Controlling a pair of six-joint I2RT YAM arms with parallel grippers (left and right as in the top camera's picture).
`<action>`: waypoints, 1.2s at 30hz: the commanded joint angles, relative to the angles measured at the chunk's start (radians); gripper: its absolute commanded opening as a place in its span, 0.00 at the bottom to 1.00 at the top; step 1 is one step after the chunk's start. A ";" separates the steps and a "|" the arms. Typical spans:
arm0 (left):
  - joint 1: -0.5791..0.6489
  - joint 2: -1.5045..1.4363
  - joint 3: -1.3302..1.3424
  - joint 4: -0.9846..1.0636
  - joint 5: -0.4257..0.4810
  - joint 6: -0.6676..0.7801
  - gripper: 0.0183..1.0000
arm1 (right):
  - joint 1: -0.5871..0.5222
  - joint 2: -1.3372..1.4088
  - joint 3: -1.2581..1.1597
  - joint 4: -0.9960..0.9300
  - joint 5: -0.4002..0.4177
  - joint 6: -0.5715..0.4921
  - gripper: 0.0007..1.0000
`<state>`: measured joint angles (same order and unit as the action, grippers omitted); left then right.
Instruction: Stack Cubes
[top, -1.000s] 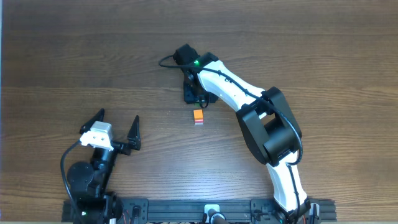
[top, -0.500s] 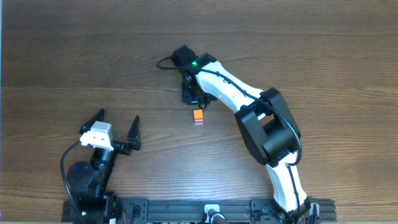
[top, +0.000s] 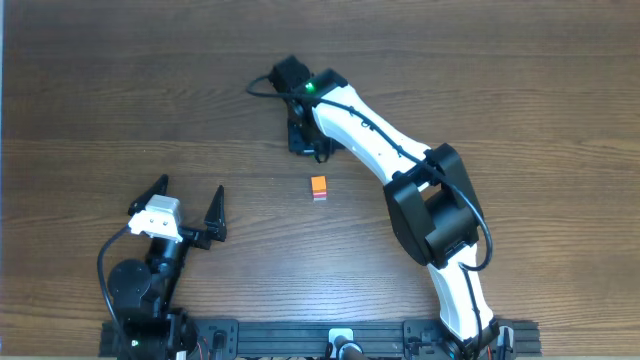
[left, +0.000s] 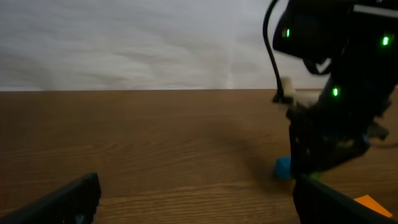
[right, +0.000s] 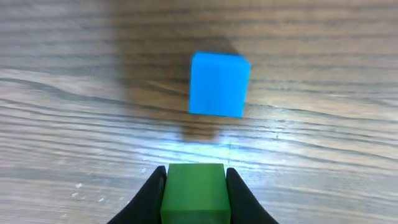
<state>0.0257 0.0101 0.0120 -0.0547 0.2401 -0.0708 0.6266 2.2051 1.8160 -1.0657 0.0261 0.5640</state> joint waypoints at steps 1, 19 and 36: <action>0.005 -0.006 -0.006 0.003 0.014 0.014 1.00 | 0.001 -0.044 0.067 -0.042 0.040 -0.005 0.01; 0.005 -0.005 -0.006 0.003 0.014 0.014 1.00 | 0.070 -0.243 -0.085 -0.192 0.034 0.069 0.01; 0.005 -0.005 -0.006 0.003 0.014 0.014 1.00 | 0.113 -0.274 -0.192 -0.101 -0.011 0.087 0.01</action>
<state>0.0257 0.0101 0.0120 -0.0547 0.2401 -0.0708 0.7288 1.9709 1.6291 -1.1694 0.0177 0.6342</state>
